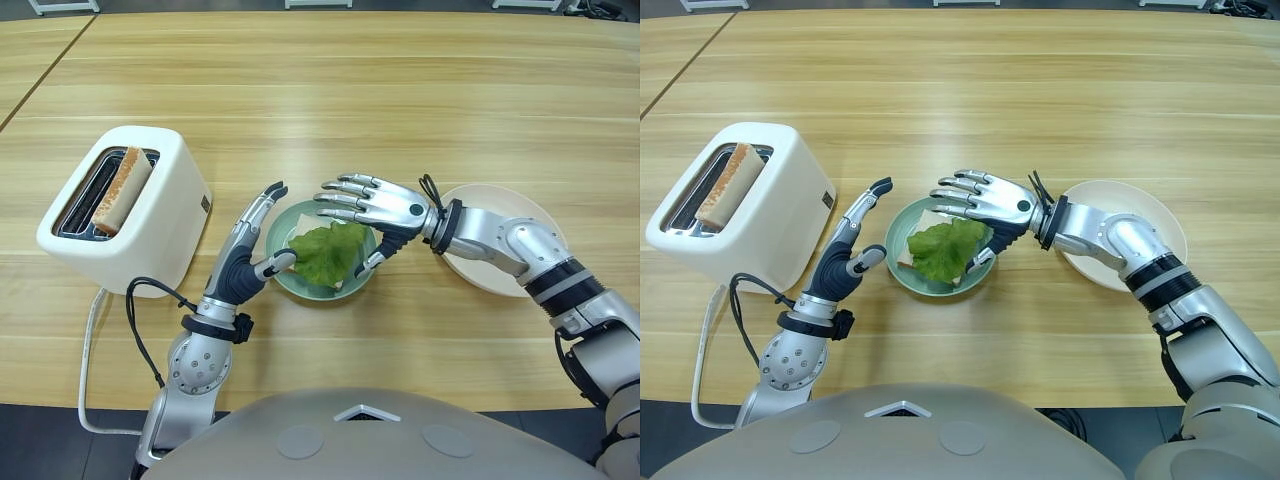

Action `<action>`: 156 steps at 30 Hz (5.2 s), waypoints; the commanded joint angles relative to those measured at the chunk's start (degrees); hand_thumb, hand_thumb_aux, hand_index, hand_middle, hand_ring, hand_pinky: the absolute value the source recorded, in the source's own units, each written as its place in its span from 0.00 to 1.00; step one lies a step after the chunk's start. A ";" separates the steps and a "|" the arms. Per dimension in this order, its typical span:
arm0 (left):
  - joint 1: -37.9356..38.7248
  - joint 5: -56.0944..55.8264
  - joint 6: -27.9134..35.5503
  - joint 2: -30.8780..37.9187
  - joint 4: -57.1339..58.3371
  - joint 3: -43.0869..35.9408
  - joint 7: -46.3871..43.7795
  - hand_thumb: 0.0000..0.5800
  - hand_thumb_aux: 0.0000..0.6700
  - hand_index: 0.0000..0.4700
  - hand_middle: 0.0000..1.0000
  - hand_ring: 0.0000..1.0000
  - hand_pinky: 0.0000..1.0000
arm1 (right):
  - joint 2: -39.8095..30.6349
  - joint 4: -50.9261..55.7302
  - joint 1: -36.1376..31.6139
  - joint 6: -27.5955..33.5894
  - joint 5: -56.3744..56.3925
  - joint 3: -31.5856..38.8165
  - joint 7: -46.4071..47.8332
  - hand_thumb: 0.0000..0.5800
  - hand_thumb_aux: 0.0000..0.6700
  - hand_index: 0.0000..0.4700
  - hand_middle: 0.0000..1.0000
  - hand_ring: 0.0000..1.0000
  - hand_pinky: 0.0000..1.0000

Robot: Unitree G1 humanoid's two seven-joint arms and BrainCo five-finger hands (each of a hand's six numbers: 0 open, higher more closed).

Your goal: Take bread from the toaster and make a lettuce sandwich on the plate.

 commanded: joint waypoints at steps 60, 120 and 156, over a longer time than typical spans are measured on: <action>-11.38 4.25 3.37 23.01 1.83 47.17 -5.74 1.00 1.00 1.00 0.00 0.00 0.00 | 5.83 -18.16 26.38 10.94 13.87 -28.71 15.54 0.00 0.00 0.00 0.00 0.00 0.00; -15.63 56.59 12.38 6.82 5.57 -18.39 -15.23 0.00 0.00 0.00 0.00 0.00 0.00 | 8.89 -7.78 17.85 7.71 10.44 -22.61 11.47 0.00 0.00 0.00 0.00 0.00 0.00; 1.62 3.38 0.01 17.68 -5.61 15.56 -21.91 0.00 0.00 0.00 0.00 0.00 0.00 | 1.54 -12.33 16.49 0.45 1.67 -11.16 10.58 0.00 0.00 0.00 0.00 0.00 0.00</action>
